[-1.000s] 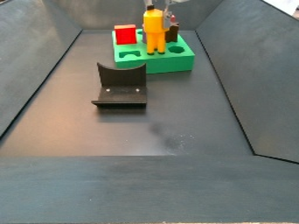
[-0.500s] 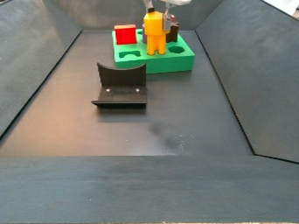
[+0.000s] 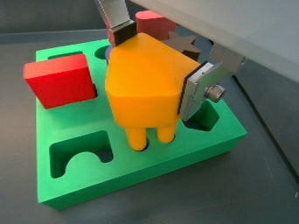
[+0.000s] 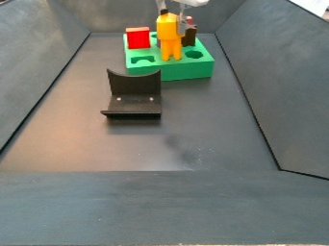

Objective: Pick up the 3 prong object. Move up. Move to above the board. Insert the 3 prong object.
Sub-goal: Insert the 3 prong object.

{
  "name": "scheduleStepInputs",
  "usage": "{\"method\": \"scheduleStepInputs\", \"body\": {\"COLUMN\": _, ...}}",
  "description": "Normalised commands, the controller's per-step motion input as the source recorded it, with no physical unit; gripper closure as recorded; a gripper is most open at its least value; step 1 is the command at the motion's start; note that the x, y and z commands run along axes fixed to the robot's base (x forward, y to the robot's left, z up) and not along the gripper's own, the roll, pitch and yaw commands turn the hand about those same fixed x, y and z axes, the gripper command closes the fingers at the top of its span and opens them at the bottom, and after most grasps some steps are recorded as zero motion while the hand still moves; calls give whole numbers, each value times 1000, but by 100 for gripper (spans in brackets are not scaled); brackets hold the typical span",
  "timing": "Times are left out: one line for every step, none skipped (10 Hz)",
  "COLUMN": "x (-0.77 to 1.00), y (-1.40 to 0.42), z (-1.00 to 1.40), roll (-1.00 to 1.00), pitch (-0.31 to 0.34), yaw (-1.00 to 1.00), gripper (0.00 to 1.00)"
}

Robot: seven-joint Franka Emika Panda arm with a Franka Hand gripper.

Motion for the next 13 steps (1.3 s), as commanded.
{"method": "scheduleStepInputs", "body": {"x": 0, "y": 0, "z": -343, "roll": -30, "pitch": 0, "yaw": -157, "gripper": 100}}
{"method": "scheduleStepInputs", "body": {"x": 0, "y": 0, "z": -317, "roll": 0, "pitch": 0, "yaw": -157, "gripper": 100}}
{"method": "scheduleStepInputs", "body": {"x": -220, "y": -43, "z": -286, "roll": 10, "pitch": -59, "yaw": 0, "gripper": 100}}
{"method": "scheduleStepInputs", "body": {"x": -174, "y": -86, "z": -311, "roll": 76, "pitch": -81, "yaw": 180, "gripper": 100}}
{"method": "scheduleStepInputs", "body": {"x": -126, "y": -46, "z": -337, "roll": 84, "pitch": -90, "yaw": 283, "gripper": 100}}
{"method": "scheduleStepInputs", "body": {"x": -80, "y": -106, "z": -414, "roll": 71, "pitch": -94, "yaw": 237, "gripper": 100}}
{"method": "scheduleStepInputs", "body": {"x": -60, "y": -154, "z": -497, "roll": 71, "pitch": -117, "yaw": 180, "gripper": 100}}
{"method": "scheduleStepInputs", "body": {"x": -20, "y": -143, "z": -517, "roll": 57, "pitch": -124, "yaw": 66, "gripper": 100}}
{"method": "scheduleStepInputs", "body": {"x": 0, "y": -106, "z": -483, "roll": 51, "pitch": -120, "yaw": 0, "gripper": 100}}
{"method": "scheduleStepInputs", "body": {"x": 0, "y": -34, "z": -371, "roll": 14, "pitch": -104, "yaw": 0, "gripper": 100}}
{"method": "scheduleStepInputs", "body": {"x": 0, "y": 0, "z": -14, "roll": -31, "pitch": 0, "yaw": 0, "gripper": 100}}
{"method": "scheduleStepInputs", "body": {"x": 0, "y": 0, "z": 0, "roll": -4, "pitch": 0, "yaw": 0, "gripper": 100}}
{"method": "scheduleStepInputs", "body": {"x": 0, "y": 0, "z": 0, "roll": 0, "pitch": 0, "yaw": 0, "gripper": 100}}
